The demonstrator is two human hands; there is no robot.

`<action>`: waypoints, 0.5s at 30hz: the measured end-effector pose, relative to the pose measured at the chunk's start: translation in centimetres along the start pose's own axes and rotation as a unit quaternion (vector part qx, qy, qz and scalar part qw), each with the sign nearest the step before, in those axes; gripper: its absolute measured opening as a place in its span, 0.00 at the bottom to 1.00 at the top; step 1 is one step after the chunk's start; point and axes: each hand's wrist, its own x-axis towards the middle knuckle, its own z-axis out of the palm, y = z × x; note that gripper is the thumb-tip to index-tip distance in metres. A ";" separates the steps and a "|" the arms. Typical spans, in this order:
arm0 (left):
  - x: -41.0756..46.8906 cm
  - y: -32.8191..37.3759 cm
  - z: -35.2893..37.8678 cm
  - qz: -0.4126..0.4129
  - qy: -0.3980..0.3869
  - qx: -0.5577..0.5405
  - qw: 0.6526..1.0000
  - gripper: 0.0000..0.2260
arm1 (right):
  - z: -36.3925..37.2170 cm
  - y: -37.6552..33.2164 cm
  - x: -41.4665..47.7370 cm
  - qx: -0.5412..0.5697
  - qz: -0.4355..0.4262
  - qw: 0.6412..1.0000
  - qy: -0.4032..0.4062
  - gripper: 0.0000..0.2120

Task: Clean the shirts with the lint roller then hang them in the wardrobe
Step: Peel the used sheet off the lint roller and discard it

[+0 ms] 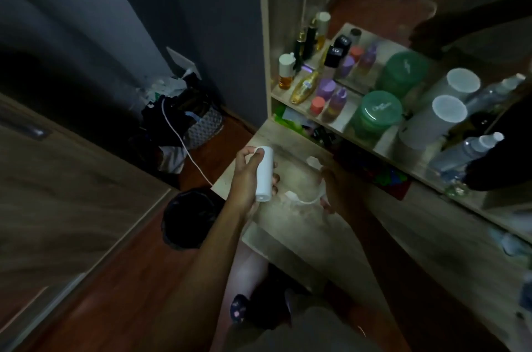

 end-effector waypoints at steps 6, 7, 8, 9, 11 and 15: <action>1.9 -3.5 2.6 -0.065 -0.008 0.010 0.998 0.13 | 0.0 11.8 9.1 -0.064 -0.002 0.989 0.133 0.06; 2.1 -4.0 2.9 -0.072 -0.013 0.013 0.997 0.13 | 0.1 12.2 9.8 -0.062 -0.017 0.985 0.162 0.07; 2.4 -4.6 3.2 -0.080 -0.018 0.019 0.996 0.12 | 0.1 12.5 9.9 -0.038 -0.006 0.984 0.172 0.07; 2.5 -5.1 3.5 -0.088 -0.023 0.024 0.996 0.11 | -0.2 12.1 9.5 0.015 0.015 0.986 0.164 0.06; 2.9 -5.9 3.9 -0.103 -0.029 0.026 0.994 0.09 | 0.2 10.8 8.1 0.020 0.025 0.993 0.113 0.13; 3.2 -6.8 4.2 -0.117 -0.037 0.030 0.992 0.08 | 1.9 10.8 8.5 -0.084 0.004 0.976 0.201 0.19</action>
